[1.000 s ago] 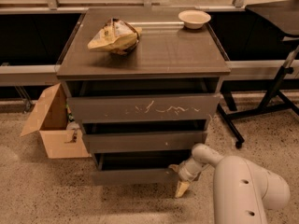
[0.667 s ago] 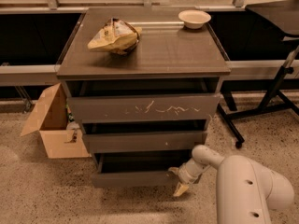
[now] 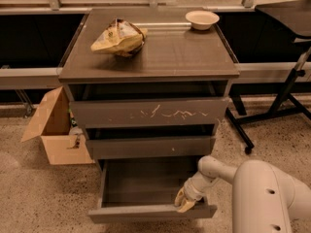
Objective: Open bottom drawer
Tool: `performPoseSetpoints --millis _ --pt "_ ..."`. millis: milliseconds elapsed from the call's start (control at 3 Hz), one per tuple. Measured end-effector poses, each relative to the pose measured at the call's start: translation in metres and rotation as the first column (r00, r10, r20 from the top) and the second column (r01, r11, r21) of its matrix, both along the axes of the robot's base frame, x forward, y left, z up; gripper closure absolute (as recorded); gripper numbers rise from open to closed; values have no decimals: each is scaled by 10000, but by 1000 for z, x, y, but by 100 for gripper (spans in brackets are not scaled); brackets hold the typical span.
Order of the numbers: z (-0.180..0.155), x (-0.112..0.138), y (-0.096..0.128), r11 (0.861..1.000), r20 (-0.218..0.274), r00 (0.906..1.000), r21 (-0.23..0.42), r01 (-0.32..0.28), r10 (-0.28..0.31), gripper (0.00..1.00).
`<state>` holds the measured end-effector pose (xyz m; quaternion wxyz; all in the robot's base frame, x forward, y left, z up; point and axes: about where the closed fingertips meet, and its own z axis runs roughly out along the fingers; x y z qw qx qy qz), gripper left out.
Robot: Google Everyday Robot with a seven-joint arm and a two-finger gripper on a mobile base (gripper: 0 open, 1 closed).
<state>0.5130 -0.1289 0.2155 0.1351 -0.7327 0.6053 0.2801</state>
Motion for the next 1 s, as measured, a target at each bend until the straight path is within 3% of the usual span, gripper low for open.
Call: performPoseSetpoints --millis 333,667,1000 --pt "-2 -22 5 9995 -493 9988 296 70 -55 100" --pt "-6 -35 6 9982 -845 9962 544 237 -190 100" --pt "5 -32 2 9959 -581 9978 824 379 -332 84"
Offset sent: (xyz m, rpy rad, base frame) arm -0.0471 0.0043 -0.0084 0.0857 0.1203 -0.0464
